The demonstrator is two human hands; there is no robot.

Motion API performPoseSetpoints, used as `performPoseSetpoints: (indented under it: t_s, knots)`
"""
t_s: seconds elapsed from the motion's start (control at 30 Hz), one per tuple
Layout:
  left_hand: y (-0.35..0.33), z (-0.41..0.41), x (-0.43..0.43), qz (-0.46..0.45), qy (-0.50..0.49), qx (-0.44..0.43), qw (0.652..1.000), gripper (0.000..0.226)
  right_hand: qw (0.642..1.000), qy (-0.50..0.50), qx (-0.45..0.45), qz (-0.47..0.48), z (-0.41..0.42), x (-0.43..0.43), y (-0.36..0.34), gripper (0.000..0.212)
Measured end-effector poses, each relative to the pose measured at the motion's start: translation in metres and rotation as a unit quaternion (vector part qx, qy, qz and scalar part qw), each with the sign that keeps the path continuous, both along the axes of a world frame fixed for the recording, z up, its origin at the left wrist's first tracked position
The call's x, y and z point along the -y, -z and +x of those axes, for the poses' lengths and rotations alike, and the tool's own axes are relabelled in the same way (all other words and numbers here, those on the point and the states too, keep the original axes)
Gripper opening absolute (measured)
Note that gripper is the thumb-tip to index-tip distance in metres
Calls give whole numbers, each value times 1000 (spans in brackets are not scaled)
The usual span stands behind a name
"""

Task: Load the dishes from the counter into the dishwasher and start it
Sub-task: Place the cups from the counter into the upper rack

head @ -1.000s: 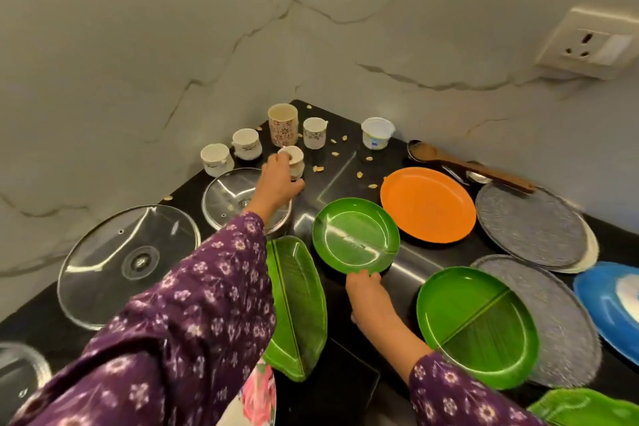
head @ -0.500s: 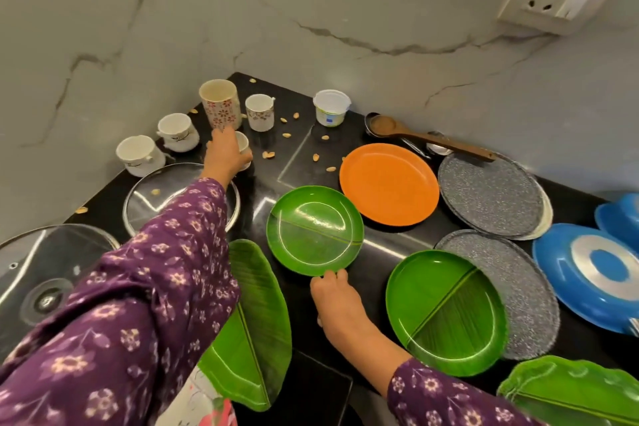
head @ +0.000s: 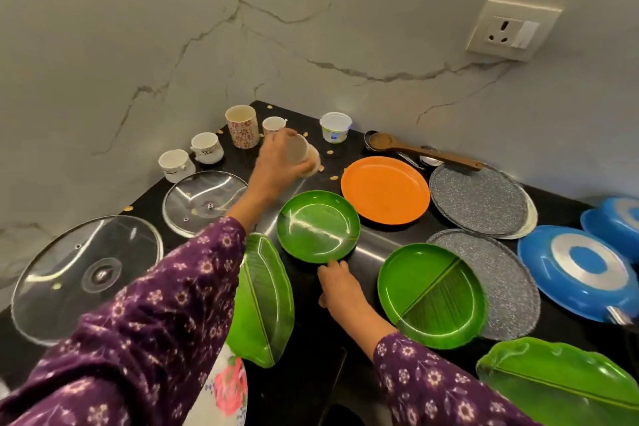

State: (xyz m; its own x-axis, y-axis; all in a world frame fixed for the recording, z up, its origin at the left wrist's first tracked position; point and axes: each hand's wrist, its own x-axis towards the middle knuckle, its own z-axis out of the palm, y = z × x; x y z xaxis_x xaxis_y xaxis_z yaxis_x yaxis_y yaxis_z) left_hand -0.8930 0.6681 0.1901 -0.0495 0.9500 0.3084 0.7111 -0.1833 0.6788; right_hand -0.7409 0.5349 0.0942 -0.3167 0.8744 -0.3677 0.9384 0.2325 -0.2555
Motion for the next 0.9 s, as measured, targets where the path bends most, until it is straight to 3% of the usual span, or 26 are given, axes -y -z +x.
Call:
performPoseSetpoints:
  t_s: [0.1, 0.17, 0.2, 0.3, 0.37, 0.43, 0.53, 0.63, 0.7, 0.8, 0.9]
  knots:
    - [-11, 41, 32, -6, 74, -26, 997, 67, 993, 33, -99, -55, 25, 2, -5, 52]
    - [-16, 68, 47, -4, 122, -41, 992, 67, 955, 114, -257, -100, 44, 13, -13, 42]
    - [-19, 84, 54, 0, 144, -46, 988, 66, 904, 177, -365, -133, 56, 22, -20, 31]
    - [-27, 134, 74, 10, 205, -44, 978, 64, 664, 342, -645, -161, 102, 48, -38, 18]
    - [-31, 170, 91, 33, 263, -35, 964, 64, 527, 419, -726, -141, 142, 67, -49, 25]
    - [-34, 212, 115, 48, 336, -22, 940, 63, 435, 448, -770, -133, 189, 95, -57, 45]
    - [-33, 276, 157, 32, 435, -15, 900, 63, 380, 459, -792, -131, 252, 148, -64, 73]
    - [-26, 343, 204, 21, 544, -25, 839, 67, 297, 474, -824, -94, 306, 208, -64, 79]
    - [-21, 385, 238, 6, 600, -35, 799, 66, 244, 482, -839, -58, 334, 250, -65, 75]
    - [-5, 449, 298, -13, 671, -38, 740, 65, 211, 506, -836, 1, 371, 320, -60, 53]
    - [13, 502, 355, -56, 719, -66, 690, 78, 147, 525, -836, 60, 402, 387, -43, 44]
